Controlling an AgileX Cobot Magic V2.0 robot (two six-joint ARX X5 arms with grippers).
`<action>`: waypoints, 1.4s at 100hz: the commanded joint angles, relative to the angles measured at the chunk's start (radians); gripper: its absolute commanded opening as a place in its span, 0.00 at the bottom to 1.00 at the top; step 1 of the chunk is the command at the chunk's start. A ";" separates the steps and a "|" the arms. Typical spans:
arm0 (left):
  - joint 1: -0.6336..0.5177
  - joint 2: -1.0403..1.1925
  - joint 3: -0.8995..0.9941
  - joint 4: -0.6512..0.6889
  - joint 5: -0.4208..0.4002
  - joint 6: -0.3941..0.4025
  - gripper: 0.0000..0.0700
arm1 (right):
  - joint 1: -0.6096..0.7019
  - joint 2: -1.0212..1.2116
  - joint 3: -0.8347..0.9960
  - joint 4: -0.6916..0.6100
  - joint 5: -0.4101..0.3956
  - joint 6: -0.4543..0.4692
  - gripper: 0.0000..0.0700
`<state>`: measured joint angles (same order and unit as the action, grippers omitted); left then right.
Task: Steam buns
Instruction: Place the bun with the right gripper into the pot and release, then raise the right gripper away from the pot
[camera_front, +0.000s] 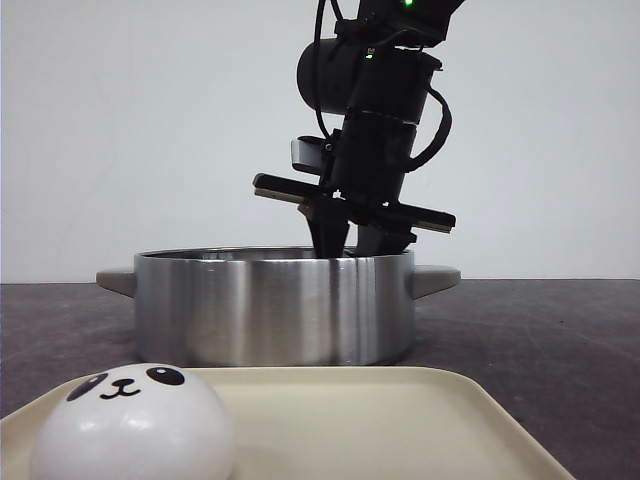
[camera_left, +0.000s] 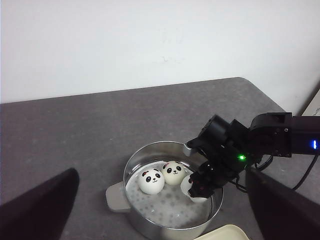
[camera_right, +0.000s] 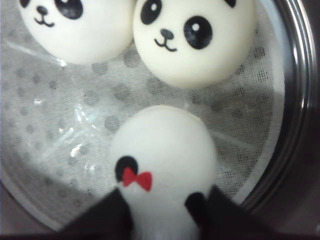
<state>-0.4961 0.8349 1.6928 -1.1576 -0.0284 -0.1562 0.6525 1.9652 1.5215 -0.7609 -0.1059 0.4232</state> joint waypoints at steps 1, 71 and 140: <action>-0.007 0.008 0.015 0.003 -0.002 0.006 0.97 | 0.006 0.023 0.020 0.005 0.001 -0.004 0.69; -0.007 0.011 -0.035 -0.031 0.021 -0.042 0.97 | 0.010 -0.095 0.241 -0.053 0.005 -0.060 0.32; -0.283 0.130 -0.808 0.276 0.248 -0.380 0.97 | 0.239 -0.799 0.345 -0.193 0.381 -0.196 0.00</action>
<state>-0.7368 0.9360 0.8948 -0.9207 0.2302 -0.4862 0.8791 1.1660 1.8519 -0.9382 0.2478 0.2379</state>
